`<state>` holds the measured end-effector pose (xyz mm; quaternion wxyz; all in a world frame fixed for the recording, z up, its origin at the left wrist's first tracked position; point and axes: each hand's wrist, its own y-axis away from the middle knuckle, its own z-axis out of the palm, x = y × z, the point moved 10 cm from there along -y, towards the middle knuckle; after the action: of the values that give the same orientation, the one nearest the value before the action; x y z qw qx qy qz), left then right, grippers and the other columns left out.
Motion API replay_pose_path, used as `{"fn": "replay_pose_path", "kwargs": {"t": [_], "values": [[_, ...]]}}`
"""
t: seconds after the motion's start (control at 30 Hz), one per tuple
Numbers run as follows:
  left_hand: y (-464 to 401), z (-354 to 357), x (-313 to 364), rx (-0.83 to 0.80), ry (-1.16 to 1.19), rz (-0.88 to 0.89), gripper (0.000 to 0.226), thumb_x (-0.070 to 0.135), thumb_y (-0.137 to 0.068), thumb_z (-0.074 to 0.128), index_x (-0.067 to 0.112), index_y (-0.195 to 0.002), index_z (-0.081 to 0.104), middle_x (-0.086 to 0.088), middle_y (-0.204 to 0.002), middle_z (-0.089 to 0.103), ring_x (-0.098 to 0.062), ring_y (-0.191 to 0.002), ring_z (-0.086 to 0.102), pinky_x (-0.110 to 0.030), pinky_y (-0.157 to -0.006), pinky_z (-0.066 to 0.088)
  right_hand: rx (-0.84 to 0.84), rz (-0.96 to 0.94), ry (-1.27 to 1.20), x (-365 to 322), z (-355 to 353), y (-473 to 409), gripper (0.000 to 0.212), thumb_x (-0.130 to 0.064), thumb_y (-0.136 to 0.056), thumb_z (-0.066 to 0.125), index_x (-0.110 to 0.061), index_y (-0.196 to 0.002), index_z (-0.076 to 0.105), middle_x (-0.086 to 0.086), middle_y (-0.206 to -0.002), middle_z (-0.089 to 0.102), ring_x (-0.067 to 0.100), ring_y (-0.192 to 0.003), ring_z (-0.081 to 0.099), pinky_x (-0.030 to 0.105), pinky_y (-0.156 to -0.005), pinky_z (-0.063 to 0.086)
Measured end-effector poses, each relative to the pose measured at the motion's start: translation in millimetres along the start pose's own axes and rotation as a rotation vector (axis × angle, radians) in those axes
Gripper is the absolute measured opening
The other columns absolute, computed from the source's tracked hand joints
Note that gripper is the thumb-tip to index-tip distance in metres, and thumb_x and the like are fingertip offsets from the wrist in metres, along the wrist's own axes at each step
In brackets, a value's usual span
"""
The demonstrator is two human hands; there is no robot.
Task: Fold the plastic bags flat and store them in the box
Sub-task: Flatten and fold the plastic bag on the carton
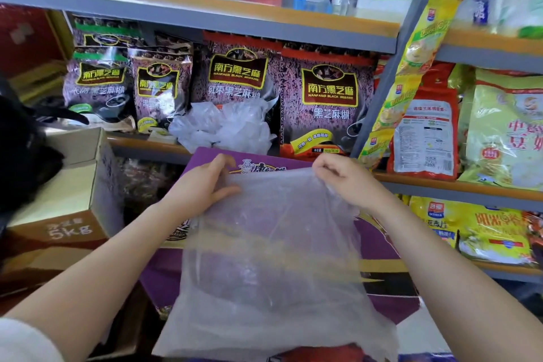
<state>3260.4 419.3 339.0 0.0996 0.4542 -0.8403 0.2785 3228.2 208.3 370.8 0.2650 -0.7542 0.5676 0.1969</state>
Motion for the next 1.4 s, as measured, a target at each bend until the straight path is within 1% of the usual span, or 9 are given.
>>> {"fn": "replay_pose_path", "kwargs": {"t": [0.17,0.33,0.5,0.6,0.73,0.8,0.97,1.2,1.4], "values": [[-1,-7,-1,0.020,0.060,0.027,0.030,0.041,-0.079,0.066,0.011,-0.084,0.059,0.000,-0.065,0.054,-0.010,-0.060,0.046,-0.023,-0.058,0.032,0.018,0.024,-0.027,1,-13,3,0.015,-0.010,-0.089,0.057,-0.015,-0.078,0.066,-0.005,-0.075,0.064,0.009,-0.074,0.058,0.025,-0.067,0.041],[-6,0,-10,-0.047,0.098,0.057,0.043,0.057,-0.073,0.051,0.017,-0.059,0.059,0.010,-0.051,0.052,0.006,-0.068,0.047,-0.013,-0.060,0.031,-0.213,0.303,-0.260,29,8,17,0.024,-0.019,-0.088,0.061,-0.008,-0.069,0.070,0.008,-0.072,0.066,0.016,-0.071,0.061,0.031,-0.065,0.042],[-8,23,-31,-0.248,0.091,-0.050,0.074,0.076,-0.069,0.034,0.008,-0.067,0.061,-0.009,-0.066,0.057,-0.018,-0.067,0.055,-0.033,-0.068,0.036,-0.371,0.584,-0.404,63,42,38,0.017,-0.028,-0.085,0.063,-0.015,-0.077,0.070,0.012,-0.092,0.066,0.028,-0.090,0.063,0.036,-0.075,0.043],[-10,26,-28,-0.303,0.020,0.013,0.056,0.082,-0.071,0.027,0.036,-0.062,0.059,0.009,-0.056,0.053,-0.001,-0.058,0.047,-0.033,-0.064,0.032,-0.401,0.501,-0.296,55,44,31,0.021,-0.024,-0.091,0.057,-0.013,-0.074,0.062,0.003,-0.076,0.059,0.019,-0.074,0.056,0.032,-0.066,0.039],[-7,23,-8,-0.298,-0.153,0.071,0.062,0.075,-0.068,0.021,0.026,-0.079,0.059,0.012,-0.066,0.052,-0.014,-0.081,0.046,-0.031,-0.074,0.031,-0.196,0.182,0.098,12,29,8,0.041,-0.038,-0.093,0.050,-0.001,-0.082,0.064,0.013,-0.085,0.061,0.024,-0.081,0.057,0.040,-0.075,0.043],[-5,11,-1,-0.182,-0.121,0.073,0.059,0.070,-0.072,0.027,0.024,-0.085,0.062,0.012,-0.076,0.056,-0.016,-0.085,0.050,-0.032,-0.075,0.034,-0.146,0.206,0.046,5,30,-1,0.045,-0.040,-0.097,0.039,-0.004,-0.091,0.065,0.011,-0.099,0.062,0.024,-0.095,0.057,0.035,-0.082,0.040],[10,-10,-28,0.057,-0.089,-0.158,0.033,0.036,-0.087,0.058,0.007,-0.103,0.059,-0.010,-0.102,0.059,-0.030,-0.098,0.053,-0.042,-0.082,0.046,-0.381,0.261,0.253,9,62,-12,0.039,-0.020,-0.089,0.058,-0.013,-0.127,0.052,0.005,-0.111,0.063,0.016,-0.091,0.054,0.019,-0.063,0.038],[20,7,-32,-0.072,-0.152,-0.182,0.037,0.041,-0.083,0.062,0.009,-0.101,0.059,-0.007,-0.089,0.057,-0.029,-0.093,0.053,-0.041,-0.079,0.046,-0.461,0.179,0.358,-5,81,-8,0.004,-0.020,-0.083,0.066,-0.018,-0.081,0.064,-0.005,-0.076,0.059,0.015,-0.078,0.053,0.024,-0.059,0.037],[25,5,-15,0.019,-0.217,-0.106,0.026,0.034,-0.088,0.057,0.008,-0.086,0.054,-0.011,-0.087,0.062,-0.032,-0.088,0.054,-0.036,-0.066,0.039,-0.391,0.146,0.342,-16,80,10,0.027,-0.029,-0.088,0.060,-0.011,-0.108,0.056,0.000,-0.093,0.055,0.017,-0.087,0.050,0.028,-0.068,0.038]]}}
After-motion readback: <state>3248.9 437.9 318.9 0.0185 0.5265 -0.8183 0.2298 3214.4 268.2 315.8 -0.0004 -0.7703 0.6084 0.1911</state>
